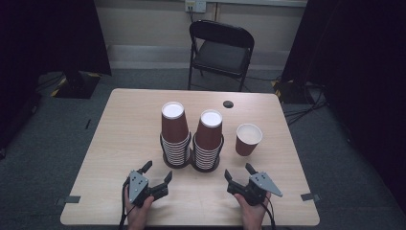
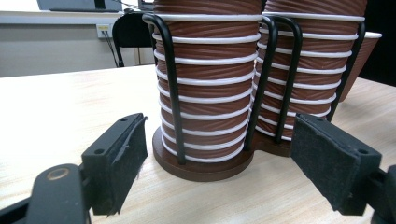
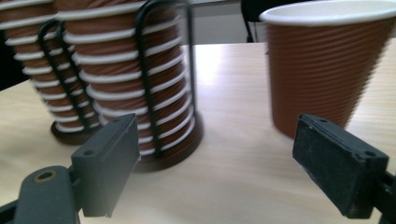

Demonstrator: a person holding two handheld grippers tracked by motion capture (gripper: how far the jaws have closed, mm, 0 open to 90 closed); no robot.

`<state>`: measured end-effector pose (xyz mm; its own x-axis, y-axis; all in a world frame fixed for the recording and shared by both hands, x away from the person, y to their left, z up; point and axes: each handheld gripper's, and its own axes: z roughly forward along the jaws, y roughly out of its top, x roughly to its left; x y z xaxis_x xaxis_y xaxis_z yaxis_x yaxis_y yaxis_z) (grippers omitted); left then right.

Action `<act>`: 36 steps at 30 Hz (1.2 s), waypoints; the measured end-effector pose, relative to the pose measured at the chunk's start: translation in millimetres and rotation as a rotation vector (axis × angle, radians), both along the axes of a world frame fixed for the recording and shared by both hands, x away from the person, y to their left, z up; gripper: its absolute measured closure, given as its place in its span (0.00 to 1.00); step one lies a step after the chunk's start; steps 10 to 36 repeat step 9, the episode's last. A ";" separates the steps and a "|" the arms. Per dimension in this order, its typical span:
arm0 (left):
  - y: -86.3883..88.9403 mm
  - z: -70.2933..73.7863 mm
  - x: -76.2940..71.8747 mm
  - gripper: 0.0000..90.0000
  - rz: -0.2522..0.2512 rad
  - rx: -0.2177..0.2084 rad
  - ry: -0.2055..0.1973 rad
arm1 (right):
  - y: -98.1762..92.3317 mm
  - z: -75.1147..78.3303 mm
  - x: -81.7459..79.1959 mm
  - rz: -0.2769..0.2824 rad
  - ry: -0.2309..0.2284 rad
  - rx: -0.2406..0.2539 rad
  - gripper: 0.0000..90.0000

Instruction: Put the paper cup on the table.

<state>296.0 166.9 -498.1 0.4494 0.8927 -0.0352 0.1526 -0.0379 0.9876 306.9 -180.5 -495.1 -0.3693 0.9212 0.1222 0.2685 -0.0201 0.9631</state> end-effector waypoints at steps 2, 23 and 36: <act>0.6 -0.1 0.2 0.20 -0.003 -0.006 0.000 | 3.2 0.0 -0.9 0.006 -0.012 -0.012 0.16; 0.3 -0.2 -0.1 0.20 0.000 -0.008 -0.003 | 5.4 -0.2 -1.9 0.003 -0.028 -0.021 0.16; 0.3 -0.2 -0.1 0.20 0.000 -0.008 -0.003 | 5.4 -0.2 -1.9 0.003 -0.028 -0.021 0.16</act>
